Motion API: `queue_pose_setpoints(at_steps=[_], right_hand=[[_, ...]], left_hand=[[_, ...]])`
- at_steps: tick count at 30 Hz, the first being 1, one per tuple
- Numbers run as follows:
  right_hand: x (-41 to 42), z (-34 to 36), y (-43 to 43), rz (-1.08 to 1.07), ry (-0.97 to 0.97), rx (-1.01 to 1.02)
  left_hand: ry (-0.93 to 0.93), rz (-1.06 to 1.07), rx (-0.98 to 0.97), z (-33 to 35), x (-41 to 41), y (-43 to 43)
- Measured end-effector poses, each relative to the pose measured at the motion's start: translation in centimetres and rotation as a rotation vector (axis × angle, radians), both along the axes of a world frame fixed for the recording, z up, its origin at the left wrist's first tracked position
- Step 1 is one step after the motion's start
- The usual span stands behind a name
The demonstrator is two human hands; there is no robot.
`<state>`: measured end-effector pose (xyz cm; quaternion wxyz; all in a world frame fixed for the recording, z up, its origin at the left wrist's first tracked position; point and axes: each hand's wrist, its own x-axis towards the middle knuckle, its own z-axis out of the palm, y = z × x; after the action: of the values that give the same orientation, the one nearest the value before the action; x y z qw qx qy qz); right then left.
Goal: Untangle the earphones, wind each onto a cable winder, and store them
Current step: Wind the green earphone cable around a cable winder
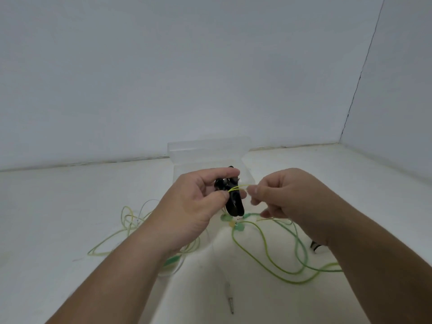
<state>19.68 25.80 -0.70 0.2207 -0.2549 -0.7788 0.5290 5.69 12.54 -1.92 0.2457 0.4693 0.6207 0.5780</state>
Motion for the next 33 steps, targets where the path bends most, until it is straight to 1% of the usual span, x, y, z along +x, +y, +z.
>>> queue_pose_setpoints(at_steps=[2,5,7,8,12,14,21,27,31,33], right_hand=[[-0.3,0.1,0.3,-0.053,0.132,-0.105],[-0.5,0.4,0.6,-0.075,0.377,-0.372],[-0.6,0.6,0.6,-0.122,0.470,-0.461],[-0.6,0.6,0.5,-0.144,0.483,-0.476],[-0.6,0.4,0.3,-0.206,0.433,-0.450],[-0.6,0.3,0.3,-0.239,0.411,-0.441],[-0.4,0.8,-0.3,-0.158,0.439,-0.452],[-0.3,0.9,-0.2,-0.184,0.438,-0.440],[-0.2,1.0,-0.1,-0.213,0.427,-0.427],[-0.2,1.0,0.0,-0.218,0.423,-0.414]], left_hand=[[0.057,-0.004,-0.040,-0.2,-0.1,0.0],[0.079,-0.054,-0.091,-0.4,0.0,0.1],[0.055,-0.102,-0.091,-0.4,0.2,0.1],[0.051,-0.118,-0.085,-0.5,0.2,0.1],[0.088,-0.130,-0.042,-0.5,0.4,0.4],[0.075,-0.140,-0.018,-0.7,0.4,0.3],[0.136,-0.210,0.032,-0.4,1.1,0.3],[0.107,-0.203,0.044,-1.0,1.0,0.6],[0.107,-0.107,0.083,-1.1,1.0,0.6],[0.182,-0.043,0.087,-1.1,0.8,0.6]])
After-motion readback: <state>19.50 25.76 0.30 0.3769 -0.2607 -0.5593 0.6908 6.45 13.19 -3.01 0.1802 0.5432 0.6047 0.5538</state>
